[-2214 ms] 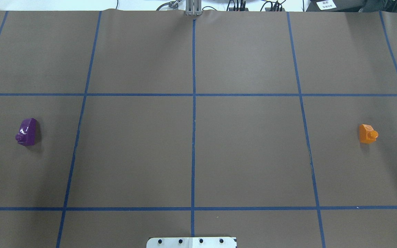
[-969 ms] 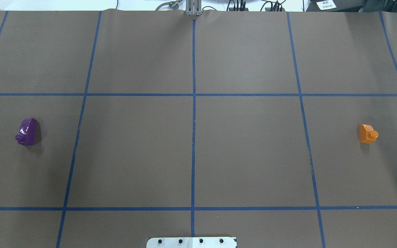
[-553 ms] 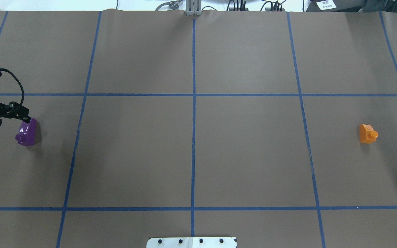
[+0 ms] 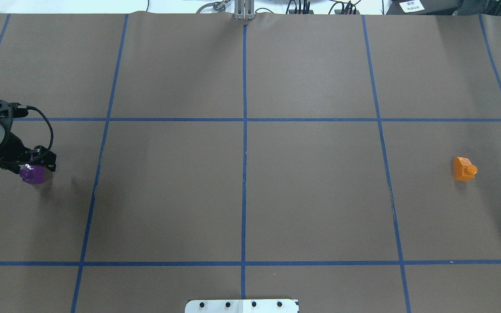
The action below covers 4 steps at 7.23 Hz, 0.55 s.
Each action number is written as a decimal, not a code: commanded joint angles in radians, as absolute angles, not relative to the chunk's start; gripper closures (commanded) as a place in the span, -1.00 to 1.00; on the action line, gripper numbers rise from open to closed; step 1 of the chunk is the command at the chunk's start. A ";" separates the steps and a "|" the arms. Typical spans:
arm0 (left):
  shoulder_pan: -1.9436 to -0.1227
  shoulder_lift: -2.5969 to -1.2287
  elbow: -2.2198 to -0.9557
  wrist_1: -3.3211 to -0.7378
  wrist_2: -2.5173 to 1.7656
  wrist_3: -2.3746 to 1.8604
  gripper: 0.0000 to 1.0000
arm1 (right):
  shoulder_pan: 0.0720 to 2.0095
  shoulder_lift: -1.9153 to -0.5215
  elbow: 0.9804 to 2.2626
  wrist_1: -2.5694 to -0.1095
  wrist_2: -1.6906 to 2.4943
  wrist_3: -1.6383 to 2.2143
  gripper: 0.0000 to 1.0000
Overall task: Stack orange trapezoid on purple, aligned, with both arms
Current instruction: 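Lower the left gripper onto the purple trapezoid block and close it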
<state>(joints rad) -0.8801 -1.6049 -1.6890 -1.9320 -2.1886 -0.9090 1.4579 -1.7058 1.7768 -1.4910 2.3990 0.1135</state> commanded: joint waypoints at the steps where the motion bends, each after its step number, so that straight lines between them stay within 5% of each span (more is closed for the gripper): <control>1: -0.856 -1.606 -1.689 -1.934 -2.181 -0.931 -0.71 | 1.457 -1.706 1.778 -1.491 2.399 0.114 -1.00; 3: -0.857 -1.606 -1.696 -1.931 -2.180 -0.934 -0.31 | 1.450 -1.706 1.778 -1.485 2.399 0.114 -1.00; 4: -0.859 -1.606 -1.701 -1.930 -2.178 -0.934 0.46 | 1.448 -1.706 1.778 -1.485 2.401 0.114 -1.00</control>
